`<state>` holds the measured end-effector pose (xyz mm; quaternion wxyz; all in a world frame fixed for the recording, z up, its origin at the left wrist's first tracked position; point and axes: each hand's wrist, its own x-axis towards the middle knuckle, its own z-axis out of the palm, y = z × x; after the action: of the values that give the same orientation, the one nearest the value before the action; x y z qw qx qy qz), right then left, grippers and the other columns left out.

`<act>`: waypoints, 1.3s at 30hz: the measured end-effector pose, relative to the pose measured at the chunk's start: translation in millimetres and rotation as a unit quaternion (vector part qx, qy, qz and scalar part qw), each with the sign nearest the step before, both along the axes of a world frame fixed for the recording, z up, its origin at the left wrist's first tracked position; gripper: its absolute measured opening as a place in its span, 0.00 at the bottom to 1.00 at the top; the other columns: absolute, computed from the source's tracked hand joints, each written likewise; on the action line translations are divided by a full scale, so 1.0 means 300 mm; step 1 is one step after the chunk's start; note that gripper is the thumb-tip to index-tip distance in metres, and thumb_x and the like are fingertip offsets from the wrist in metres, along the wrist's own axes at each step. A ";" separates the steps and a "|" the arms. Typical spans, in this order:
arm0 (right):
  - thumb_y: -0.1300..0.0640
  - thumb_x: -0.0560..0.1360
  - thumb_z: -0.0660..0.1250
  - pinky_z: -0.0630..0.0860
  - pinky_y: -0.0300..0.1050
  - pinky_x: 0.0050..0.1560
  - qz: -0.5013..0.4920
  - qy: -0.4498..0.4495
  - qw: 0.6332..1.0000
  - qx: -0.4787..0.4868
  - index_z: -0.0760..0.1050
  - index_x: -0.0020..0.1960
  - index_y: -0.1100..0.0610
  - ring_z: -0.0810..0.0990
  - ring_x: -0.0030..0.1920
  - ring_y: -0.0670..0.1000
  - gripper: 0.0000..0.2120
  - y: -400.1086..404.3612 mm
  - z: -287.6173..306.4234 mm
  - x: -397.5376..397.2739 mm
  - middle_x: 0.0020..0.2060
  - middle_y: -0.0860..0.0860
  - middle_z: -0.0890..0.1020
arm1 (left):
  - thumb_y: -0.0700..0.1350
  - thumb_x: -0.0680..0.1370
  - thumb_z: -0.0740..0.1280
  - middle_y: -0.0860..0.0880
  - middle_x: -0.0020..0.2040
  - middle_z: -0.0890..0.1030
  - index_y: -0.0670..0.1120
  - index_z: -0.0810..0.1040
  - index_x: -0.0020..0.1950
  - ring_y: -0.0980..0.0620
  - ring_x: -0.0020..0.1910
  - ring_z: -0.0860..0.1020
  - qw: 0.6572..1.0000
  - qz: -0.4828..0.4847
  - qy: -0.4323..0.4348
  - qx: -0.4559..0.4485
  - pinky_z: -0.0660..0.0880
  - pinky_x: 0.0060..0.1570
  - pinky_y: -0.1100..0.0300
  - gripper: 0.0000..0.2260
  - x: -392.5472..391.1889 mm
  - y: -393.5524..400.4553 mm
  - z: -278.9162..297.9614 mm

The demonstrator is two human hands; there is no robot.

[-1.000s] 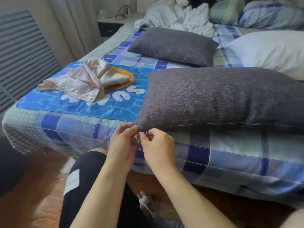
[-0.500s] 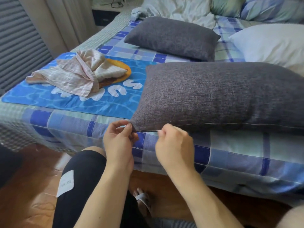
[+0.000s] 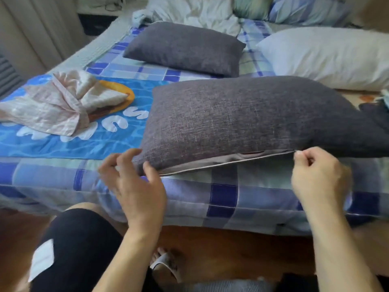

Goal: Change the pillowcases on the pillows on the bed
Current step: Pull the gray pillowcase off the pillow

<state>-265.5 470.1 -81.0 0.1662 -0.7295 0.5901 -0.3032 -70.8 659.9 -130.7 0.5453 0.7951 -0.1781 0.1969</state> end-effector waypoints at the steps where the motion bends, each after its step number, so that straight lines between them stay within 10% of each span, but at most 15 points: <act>1: 0.55 0.81 0.62 0.59 0.45 0.31 0.011 -0.006 1.000 -0.009 0.74 0.39 0.58 0.68 0.33 0.52 0.13 0.007 -0.010 0.003 0.33 0.53 0.75 | 0.35 0.75 0.69 0.41 0.58 0.73 0.42 0.80 0.55 0.44 0.60 0.71 0.993 -0.069 -0.086 0.036 0.66 0.65 0.61 0.09 -0.054 -0.048 0.014; 4: 0.55 0.82 0.61 0.60 0.40 0.30 0.027 -0.037 0.998 -0.030 0.72 0.37 0.55 0.72 0.34 0.49 0.15 -0.001 -0.050 0.012 0.31 0.49 0.75 | 0.39 0.74 0.70 0.43 0.61 0.78 0.46 0.83 0.51 0.38 0.64 0.73 0.919 -0.257 -0.245 0.170 0.68 0.63 0.45 0.07 -0.178 -0.226 0.042; 11: 0.53 0.81 0.63 0.69 0.42 0.35 0.056 -0.021 0.997 -0.054 0.76 0.41 0.51 0.75 0.38 0.47 0.11 -0.060 -0.032 -0.052 0.35 0.45 0.77 | 0.48 0.77 0.69 0.42 0.82 0.58 0.51 0.82 0.55 0.34 0.80 0.55 0.802 -0.309 -0.358 0.366 0.54 0.77 0.38 0.07 -0.214 -0.466 0.053; 24: 0.55 0.79 0.64 0.73 0.53 0.38 0.066 -0.042 0.995 -0.067 0.74 0.37 0.55 0.76 0.37 0.52 0.12 -0.117 -0.022 -0.088 0.33 0.47 0.77 | 0.52 0.80 0.68 0.45 0.74 0.72 0.51 0.85 0.51 0.38 0.75 0.66 0.835 -0.319 -0.329 0.305 0.61 0.70 0.35 0.07 -0.231 -0.515 0.108; 33: 0.58 0.78 0.67 0.77 0.50 0.47 0.107 -0.150 0.979 -0.083 0.80 0.42 0.59 0.77 0.47 0.47 0.07 -0.064 -0.079 -0.070 0.51 0.45 0.74 | 0.43 0.76 0.74 0.48 0.68 0.79 0.48 0.85 0.50 0.40 0.69 0.75 0.813 -0.364 -0.410 0.196 0.64 0.71 0.37 0.04 -0.255 -0.553 0.060; 39: 0.60 0.78 0.67 0.77 0.46 0.51 0.092 -0.156 0.978 -0.102 0.80 0.42 0.60 0.77 0.50 0.45 0.08 -0.066 -0.089 -0.054 0.54 0.46 0.77 | 0.53 0.79 0.67 0.42 0.78 0.67 0.54 0.85 0.48 0.35 0.75 0.65 0.809 -0.349 -0.375 0.287 0.59 0.75 0.40 0.08 -0.259 -0.606 0.053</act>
<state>-281.6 450.3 -107.8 0.2078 -0.7378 0.4529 -0.4554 -148.6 478.0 -114.9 0.2146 0.6640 -0.6829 0.2162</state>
